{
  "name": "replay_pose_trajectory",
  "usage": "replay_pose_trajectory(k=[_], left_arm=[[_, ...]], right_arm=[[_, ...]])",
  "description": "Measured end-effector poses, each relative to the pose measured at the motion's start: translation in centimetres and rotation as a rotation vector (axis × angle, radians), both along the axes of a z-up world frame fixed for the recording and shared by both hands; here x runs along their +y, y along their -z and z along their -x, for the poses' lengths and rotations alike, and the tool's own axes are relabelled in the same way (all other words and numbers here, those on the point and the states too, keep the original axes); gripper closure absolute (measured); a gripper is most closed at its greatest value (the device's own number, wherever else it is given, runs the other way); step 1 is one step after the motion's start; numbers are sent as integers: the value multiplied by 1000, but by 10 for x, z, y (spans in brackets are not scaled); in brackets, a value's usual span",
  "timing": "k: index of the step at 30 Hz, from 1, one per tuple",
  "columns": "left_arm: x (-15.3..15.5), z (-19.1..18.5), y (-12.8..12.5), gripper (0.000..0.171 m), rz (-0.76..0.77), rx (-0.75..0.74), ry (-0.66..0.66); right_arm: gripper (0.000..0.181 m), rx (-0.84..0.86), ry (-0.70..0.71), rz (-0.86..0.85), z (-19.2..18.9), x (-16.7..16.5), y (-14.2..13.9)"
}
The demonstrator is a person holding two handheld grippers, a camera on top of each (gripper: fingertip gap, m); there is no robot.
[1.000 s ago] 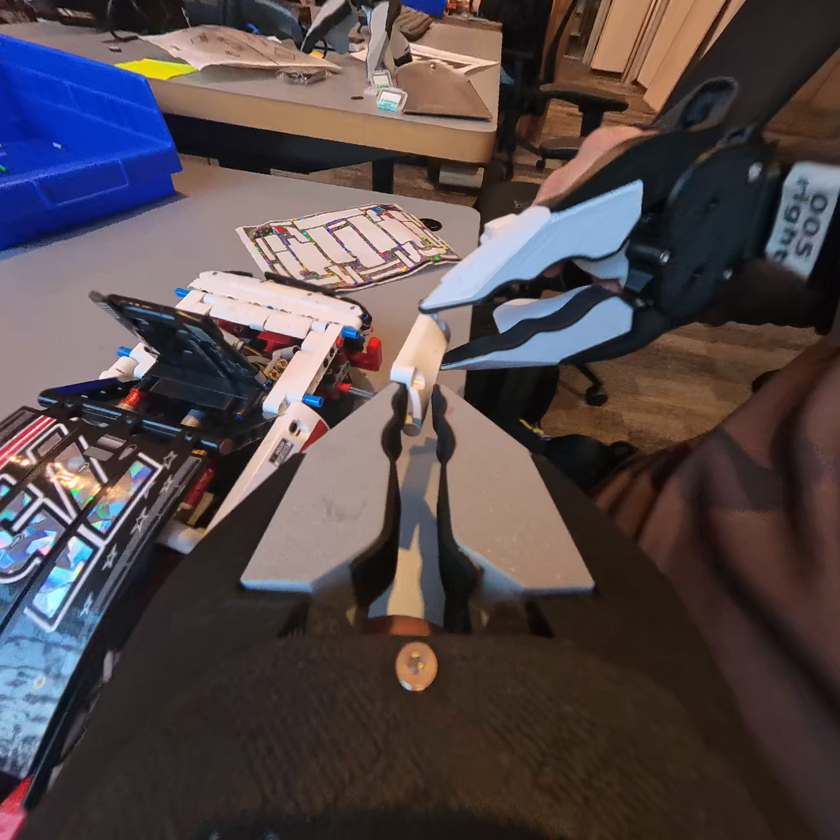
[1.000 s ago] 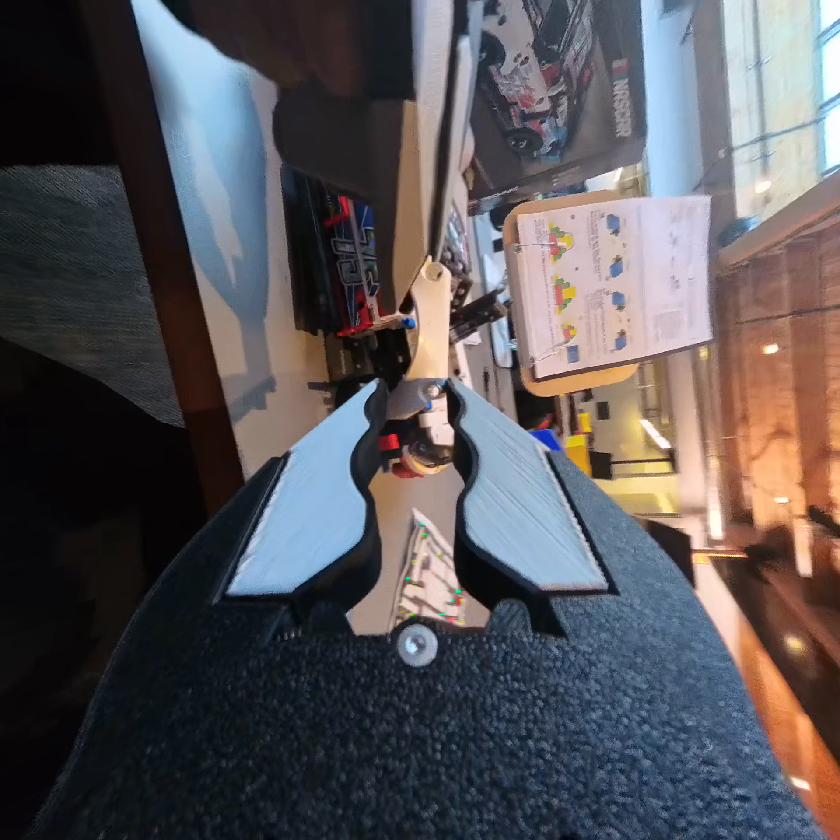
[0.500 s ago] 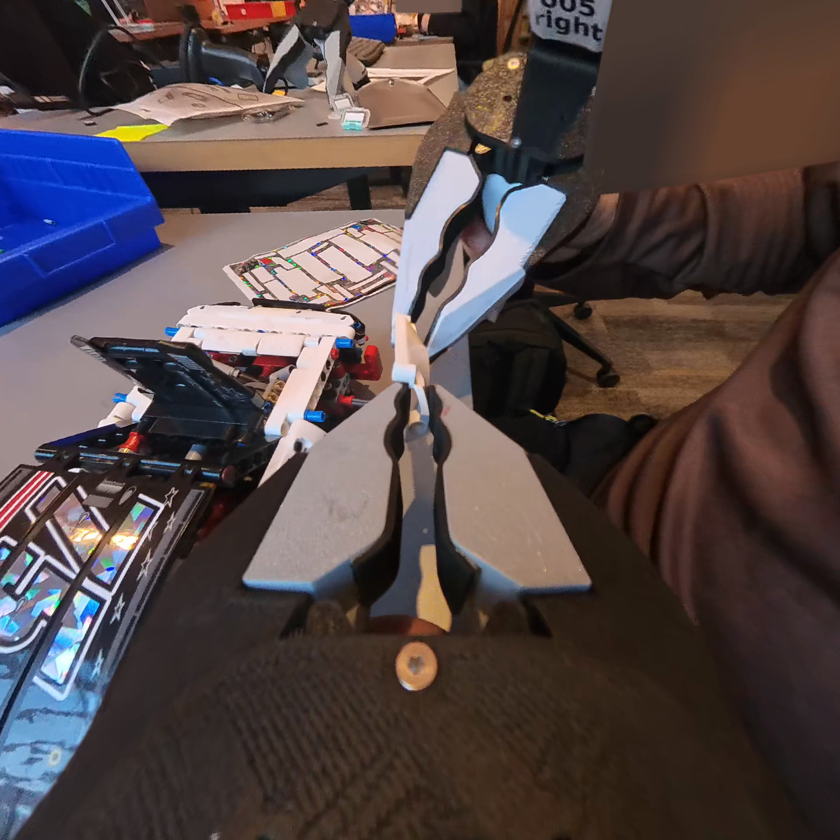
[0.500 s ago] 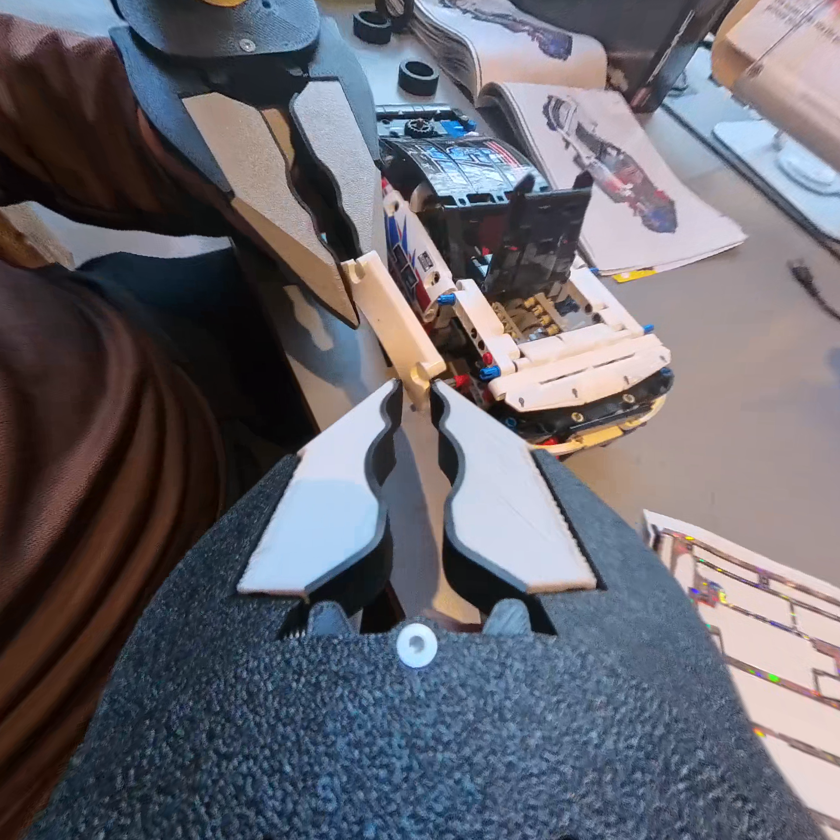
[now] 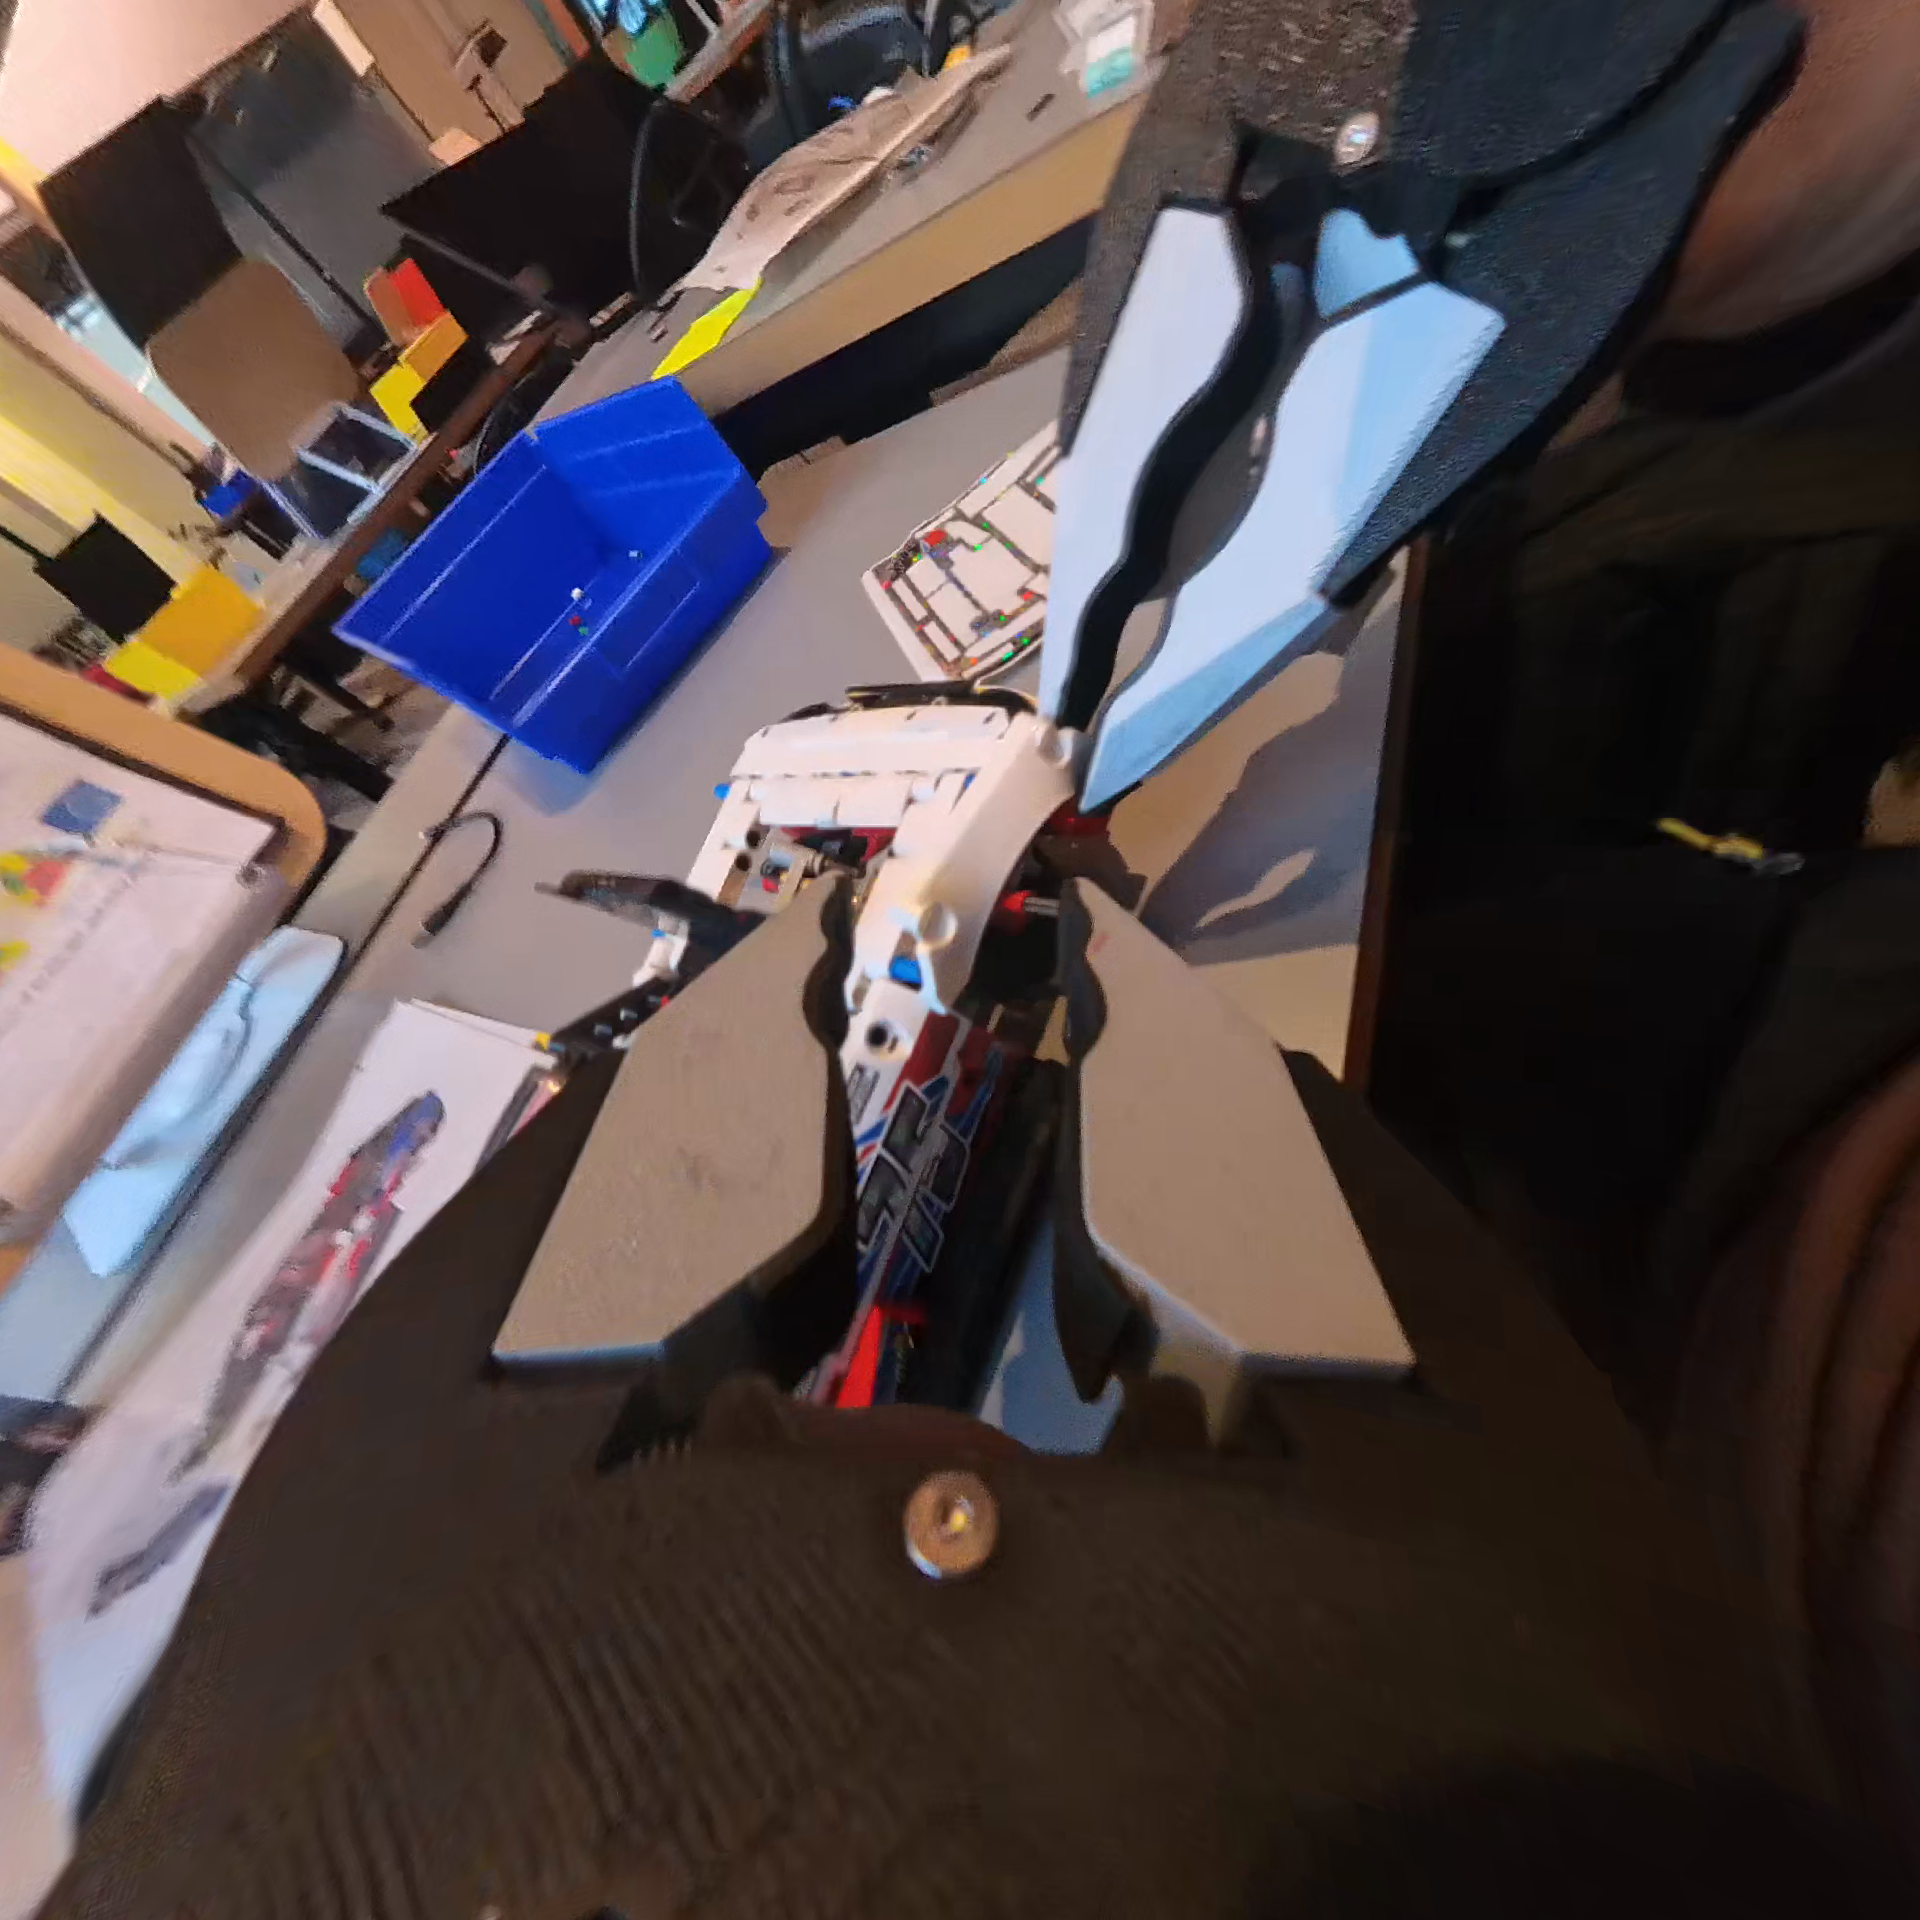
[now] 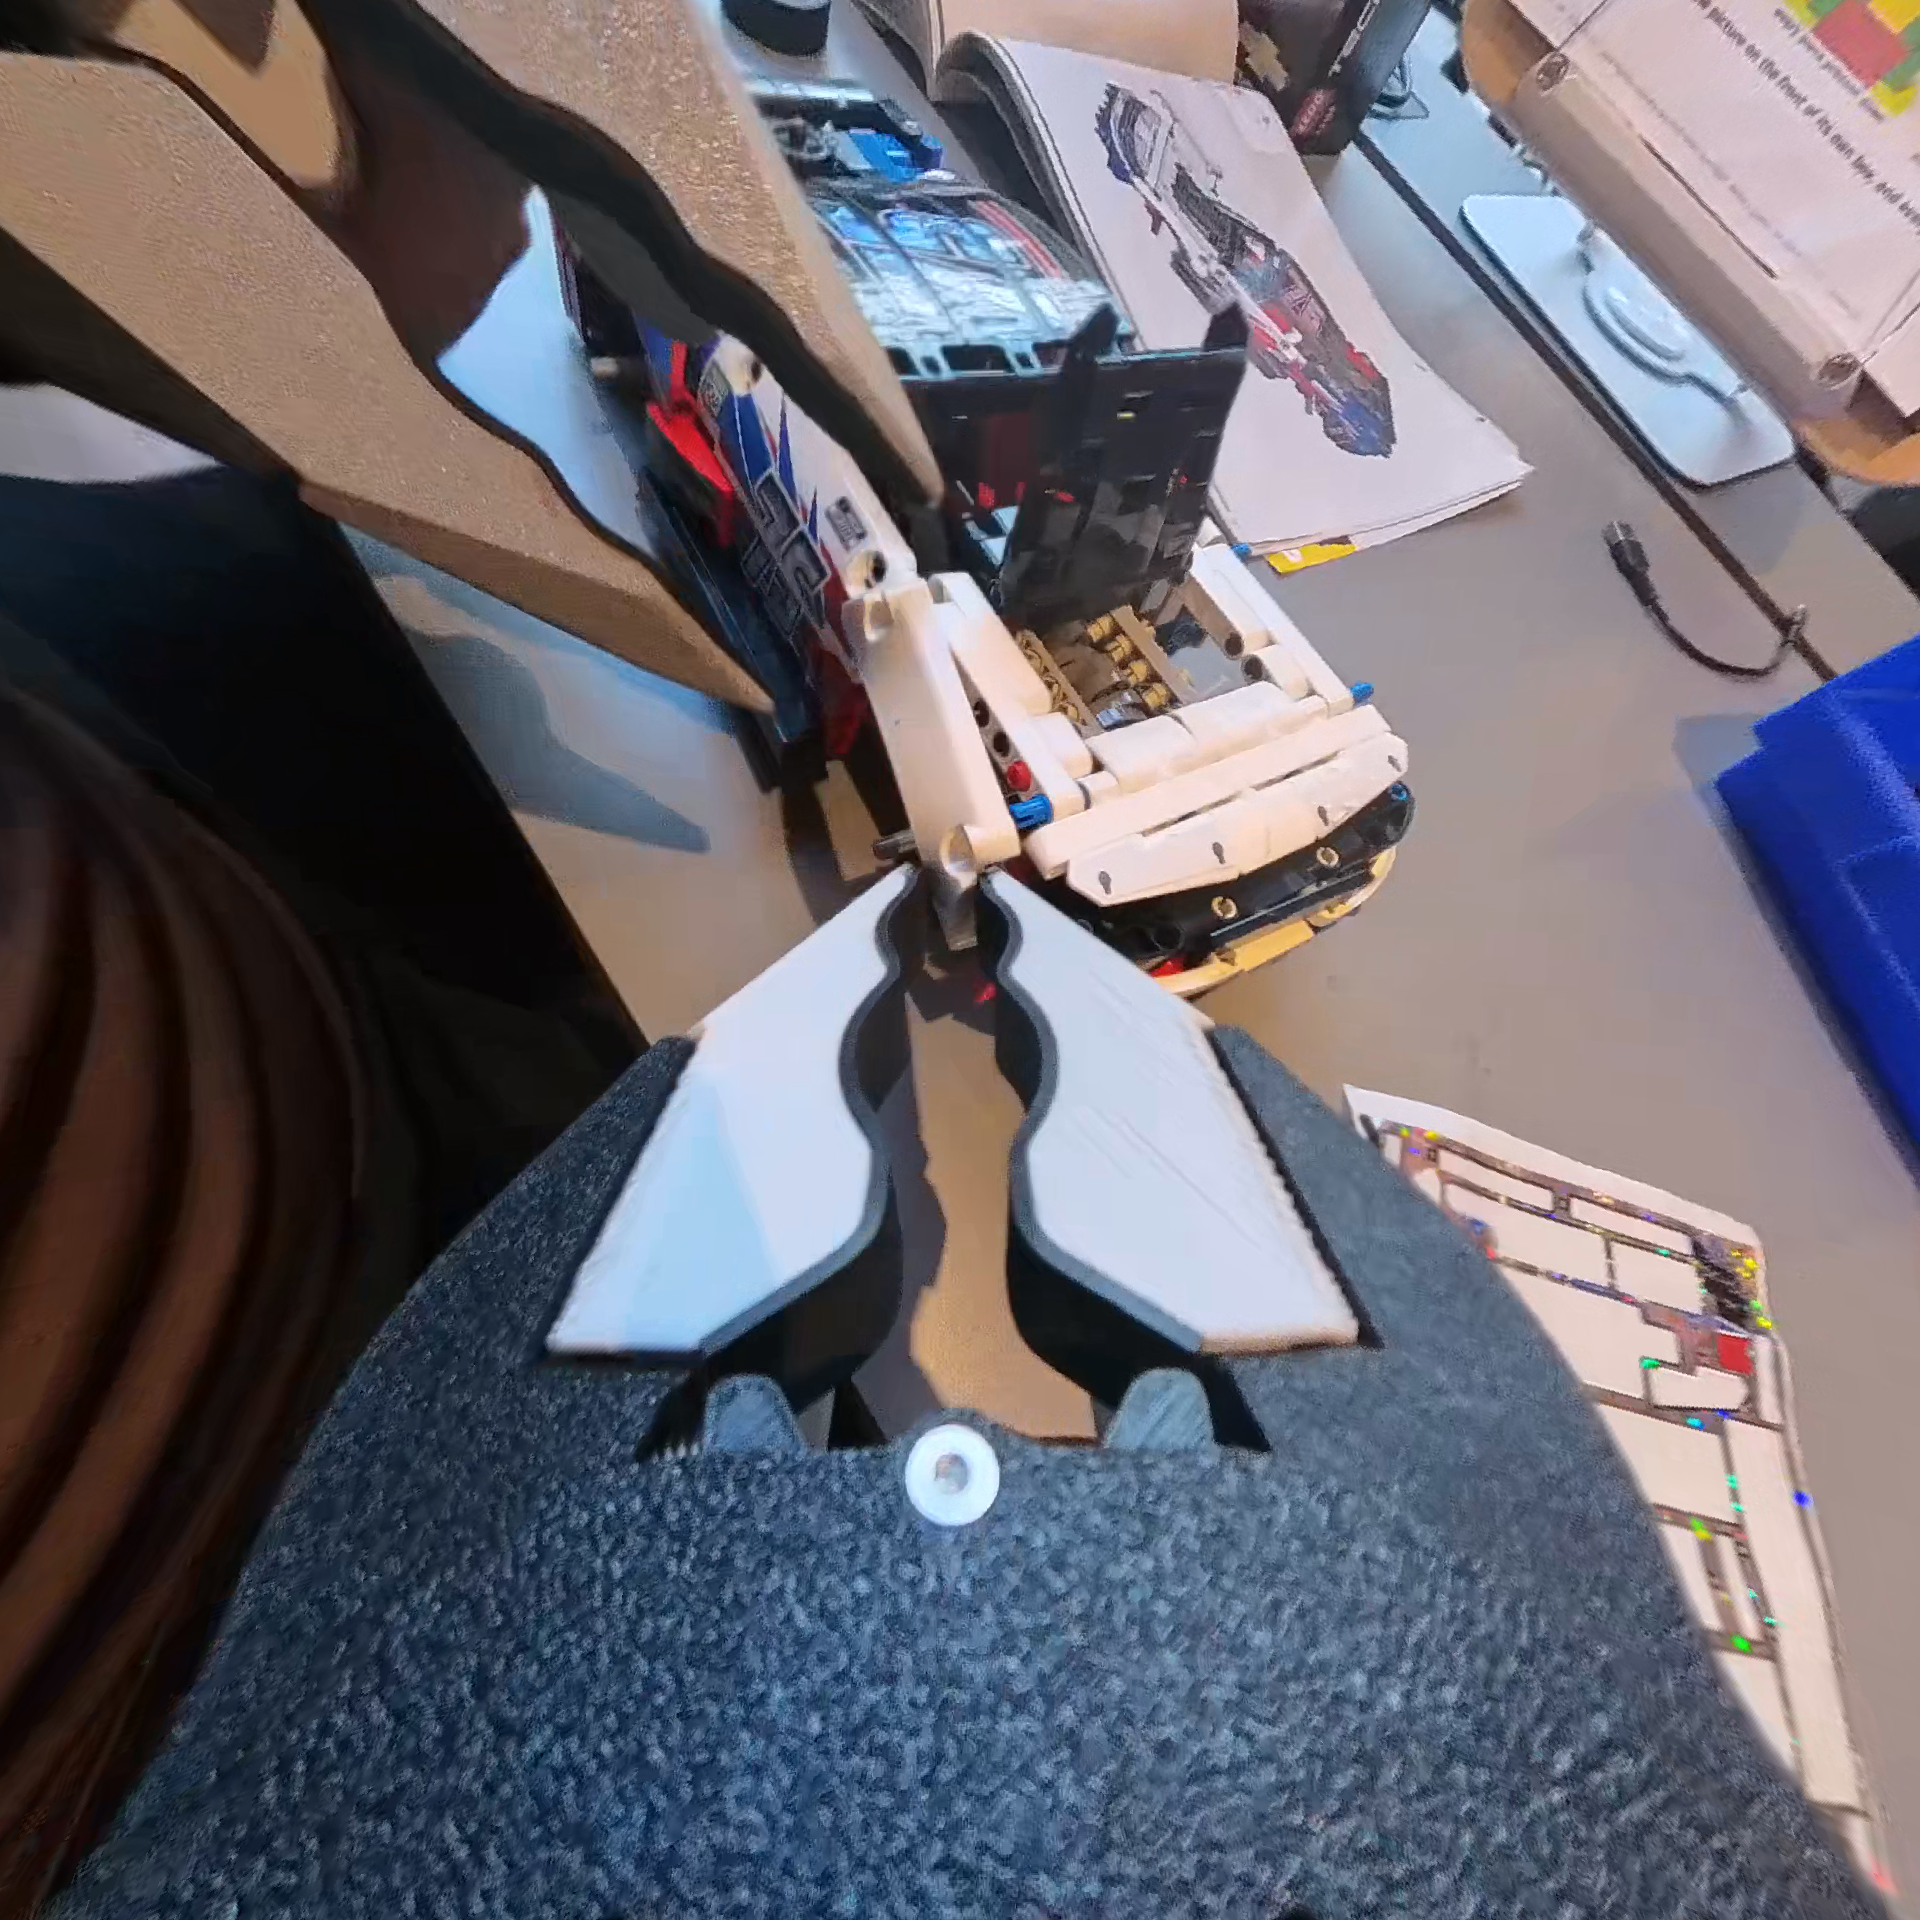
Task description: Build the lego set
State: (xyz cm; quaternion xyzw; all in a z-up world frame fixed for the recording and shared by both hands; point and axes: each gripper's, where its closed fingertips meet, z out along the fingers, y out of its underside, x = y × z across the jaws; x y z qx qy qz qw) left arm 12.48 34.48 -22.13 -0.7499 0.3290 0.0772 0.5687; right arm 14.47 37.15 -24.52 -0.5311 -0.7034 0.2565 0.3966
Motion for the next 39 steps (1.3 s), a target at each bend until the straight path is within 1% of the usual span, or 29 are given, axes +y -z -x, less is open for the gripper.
replay_pose_trajectory(k=[2,3,6,7,9,12,15,19,22,25,28,33,35,37,39], left_arm=[[4,-6,1,134,3,76,18],[7,-8,3,136,7,101,28],[19,-3,7,141,26,217,0],[21,-4,7,138,18,252,5],[23,-6,10,143,4,303,10],[23,-7,21,142,-8,386,2],[24,-5,25,147,-47,433,-21],[26,-4,25,152,-130,526,-53],[26,-8,26,153,-177,539,-54],[26,-9,28,159,-198,546,-63],[26,-8,25,160,-233,547,-85],[27,-7,28,162,-205,549,-111],[27,-7,25,163,-212,561,-126],[26,-8,23,163,-235,578,-140],[24,-10,20,163,-250,561,-150]], right_arm=[[172,-20,-8,-29,0,-1,2],[172,-32,-13,-25,1,-2,3],[172,-71,-15,-6,1,1,6],[172,-83,-8,-12,1,3,6],[172,-106,-2,-29,0,7,7],[173,-141,-30,-13,-1,4,11],[173,-142,-30,-3,1,6,10],[173,-159,-55,-12,1,4,8],[173,-182,-87,-29,-1,1,10],[174,-190,-113,-23,-1,1,10],[173,-172,-131,46,1,0,7],[172,-169,-141,199,2,-1,9],[172,-159,-149,203,2,0,7],[173,-153,-167,171,1,0,5],[173,-136,-190,157,0,-1,3]])
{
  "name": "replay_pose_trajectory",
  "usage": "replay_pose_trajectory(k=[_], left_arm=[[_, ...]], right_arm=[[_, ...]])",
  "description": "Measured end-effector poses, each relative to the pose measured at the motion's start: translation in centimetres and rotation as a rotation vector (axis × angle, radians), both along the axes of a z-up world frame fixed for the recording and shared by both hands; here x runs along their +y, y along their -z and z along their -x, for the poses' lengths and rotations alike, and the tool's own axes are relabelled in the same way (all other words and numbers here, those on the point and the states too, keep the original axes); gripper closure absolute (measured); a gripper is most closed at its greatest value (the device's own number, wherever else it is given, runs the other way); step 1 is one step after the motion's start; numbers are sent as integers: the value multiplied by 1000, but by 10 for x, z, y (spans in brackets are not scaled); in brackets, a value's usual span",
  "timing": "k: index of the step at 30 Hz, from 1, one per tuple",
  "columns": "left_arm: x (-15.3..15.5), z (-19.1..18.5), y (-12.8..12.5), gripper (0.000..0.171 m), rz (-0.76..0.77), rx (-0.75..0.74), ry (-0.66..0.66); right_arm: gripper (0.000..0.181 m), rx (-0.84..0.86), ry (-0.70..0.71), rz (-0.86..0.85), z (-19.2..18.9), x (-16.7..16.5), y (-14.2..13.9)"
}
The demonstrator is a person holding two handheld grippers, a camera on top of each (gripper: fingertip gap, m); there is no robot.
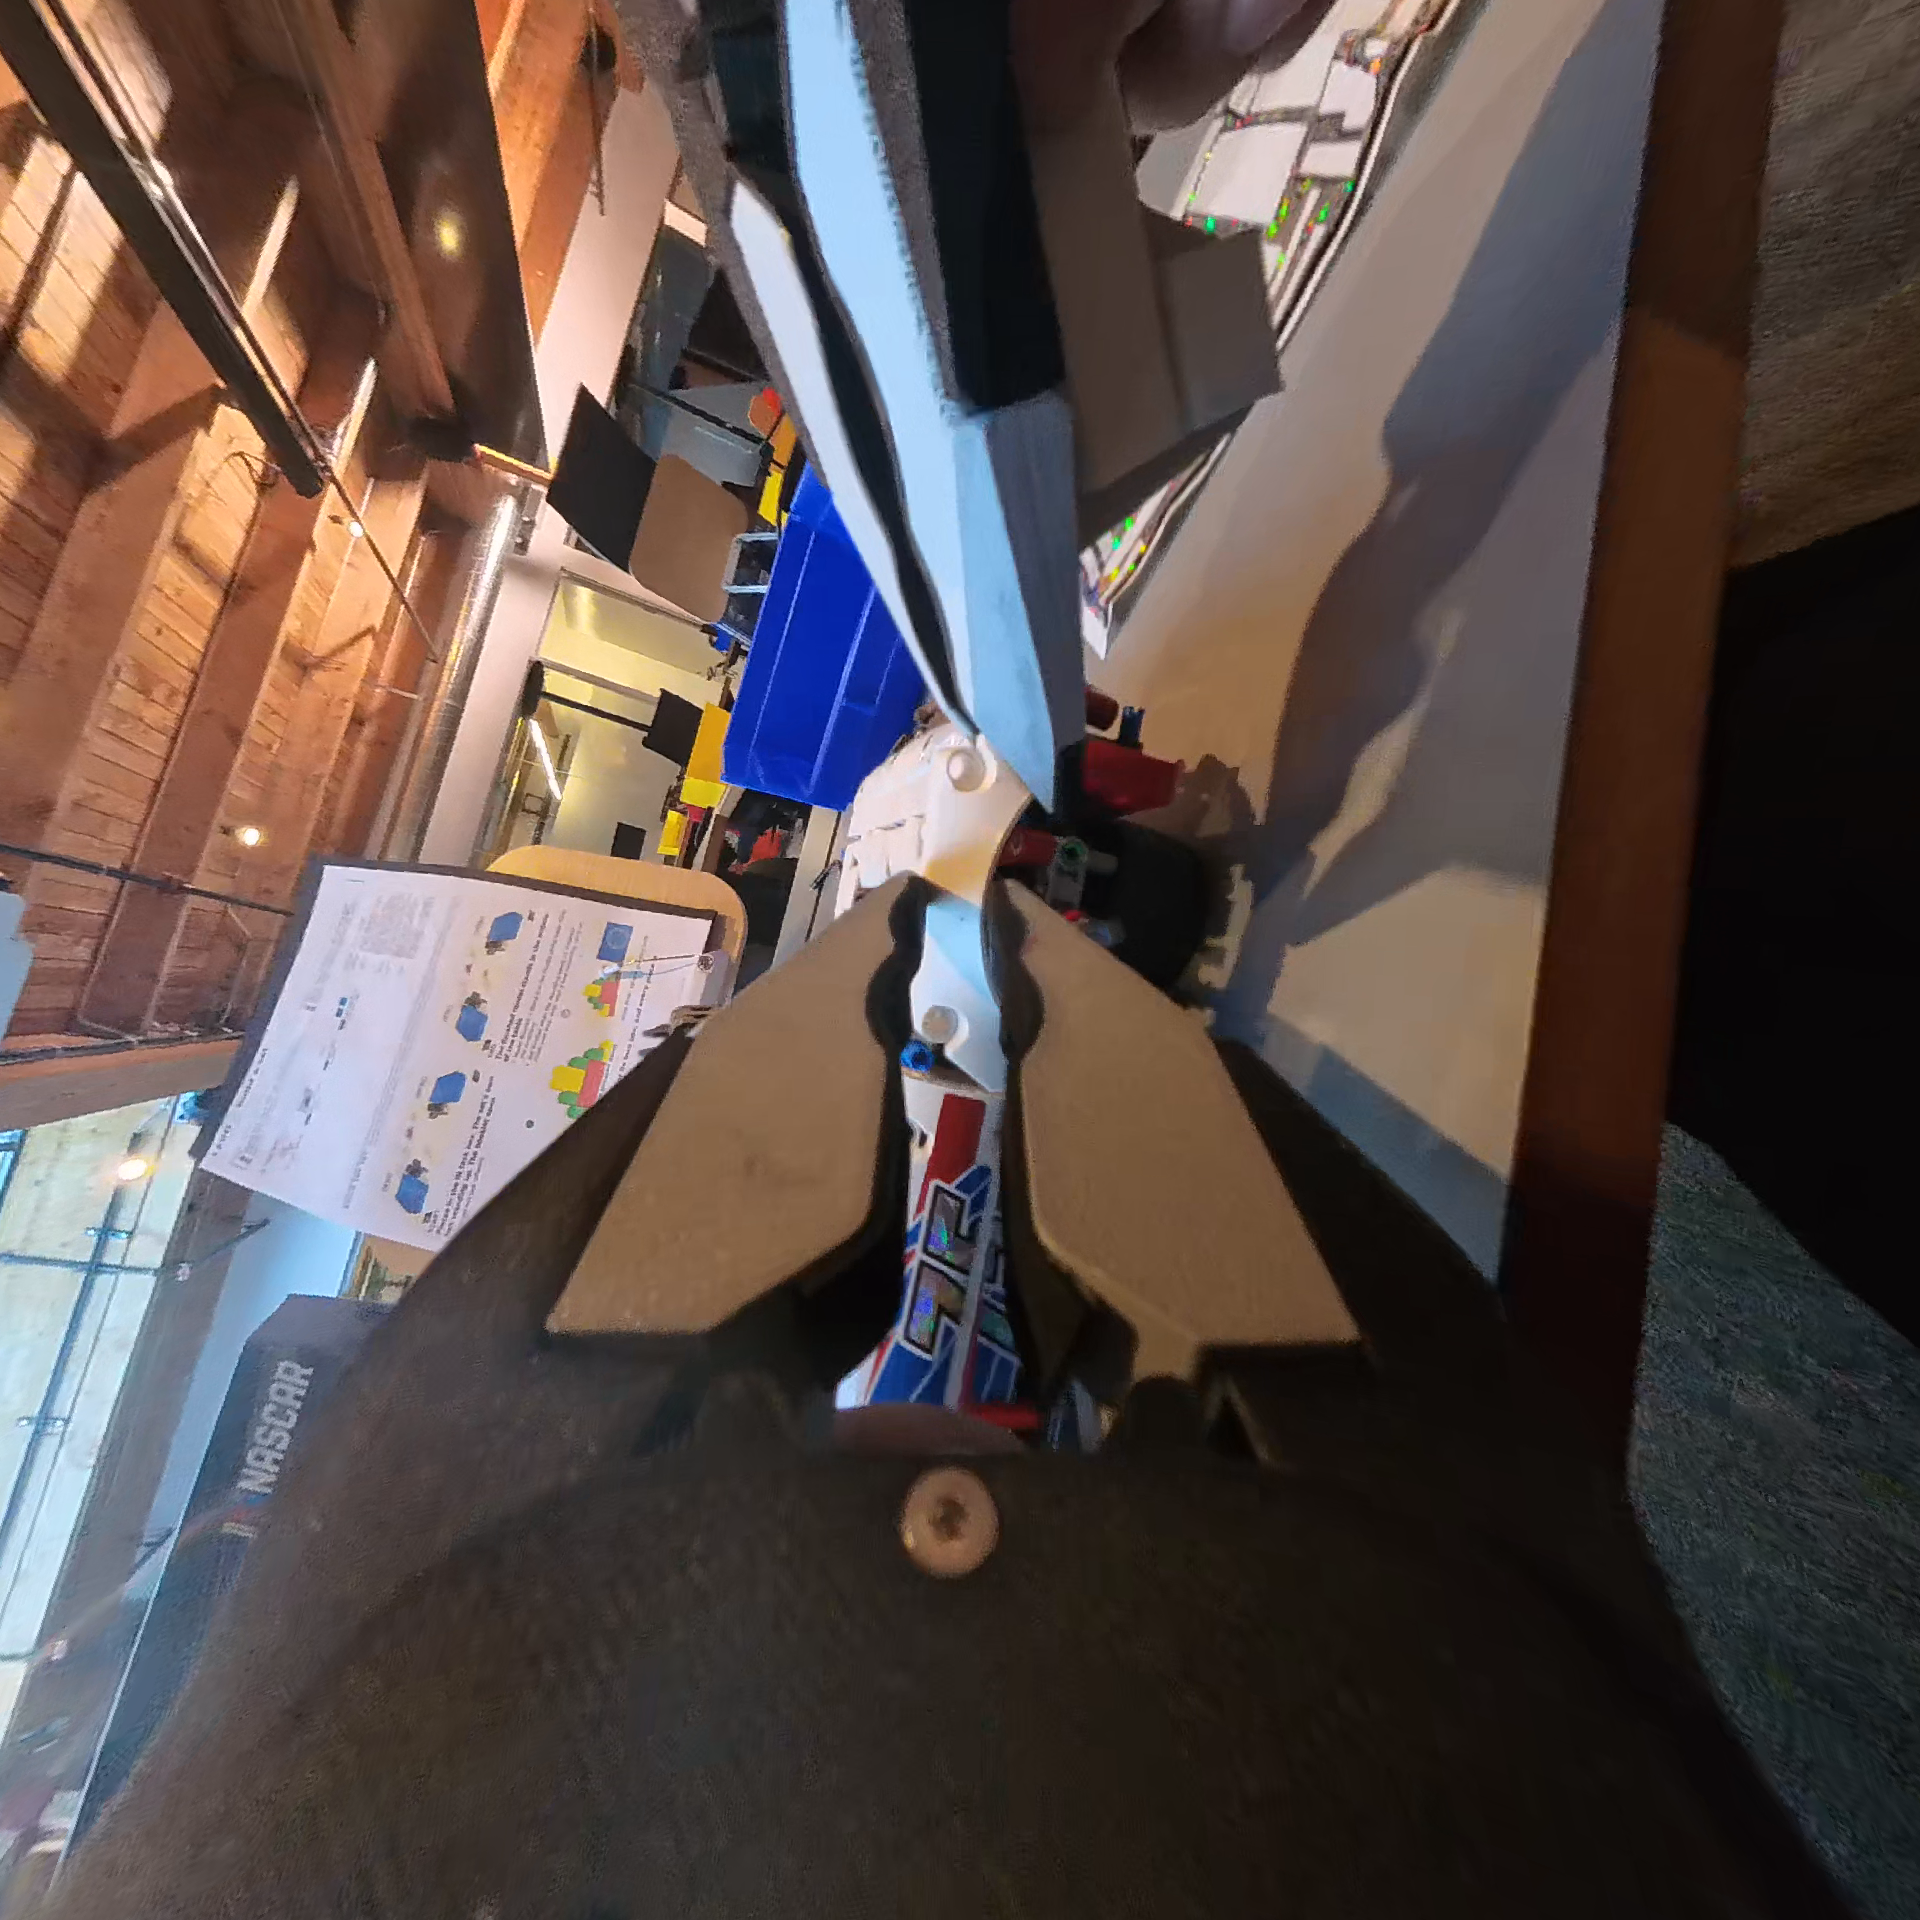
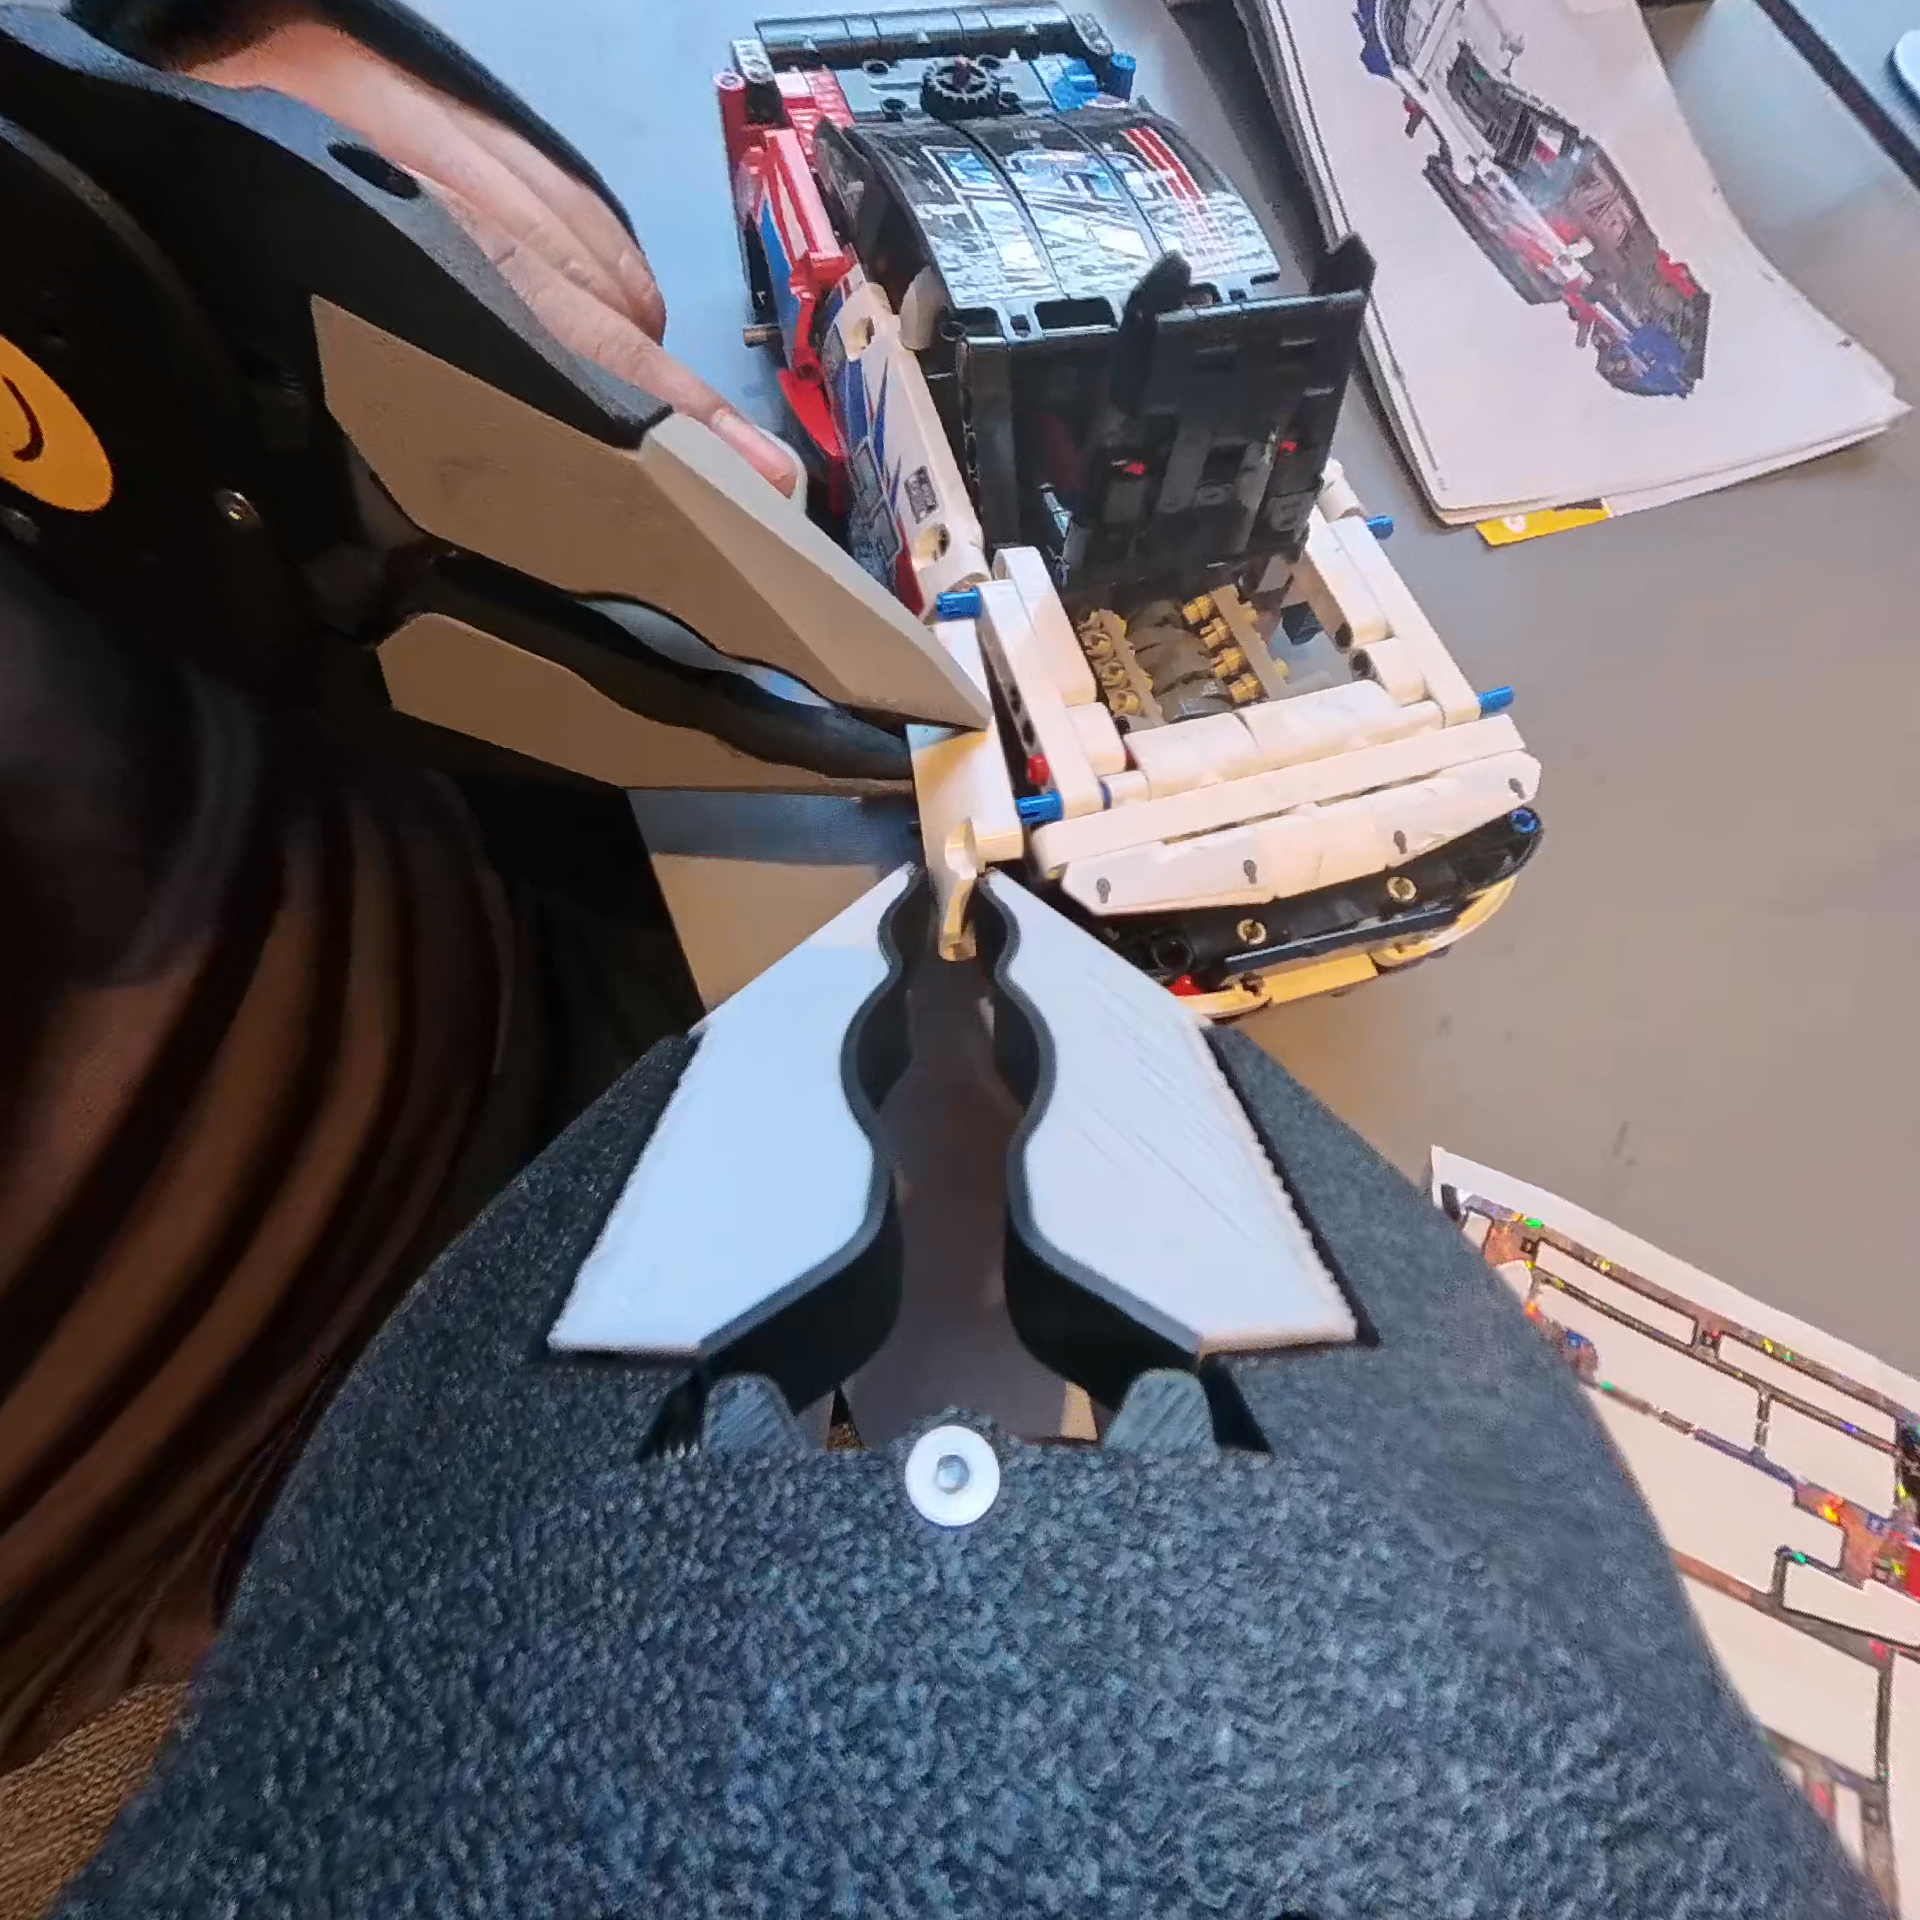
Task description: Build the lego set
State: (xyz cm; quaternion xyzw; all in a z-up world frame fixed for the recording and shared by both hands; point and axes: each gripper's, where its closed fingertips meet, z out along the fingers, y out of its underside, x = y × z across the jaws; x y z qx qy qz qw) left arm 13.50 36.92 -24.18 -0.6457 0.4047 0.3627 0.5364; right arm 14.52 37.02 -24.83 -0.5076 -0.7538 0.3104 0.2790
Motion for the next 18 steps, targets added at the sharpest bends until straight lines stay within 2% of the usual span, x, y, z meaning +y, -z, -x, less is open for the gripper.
replay_pose_trajectory(k=[4,9,11,18], left_arm=[[-4,1,-5,160,-75,-7,-5],[-6,4,1,151,-74,-11,-31],[-9,2,-1,155,-77,-18,-23],[-13,0,-7,152,-92,-12,-23]], right_arm=[[174,66,-49,-29,1,-3,-4],[174,52,-81,-125,1,0,8],[175,65,-93,-136,0,1,6],[175,102,-188,-162,1,-5,-4]])
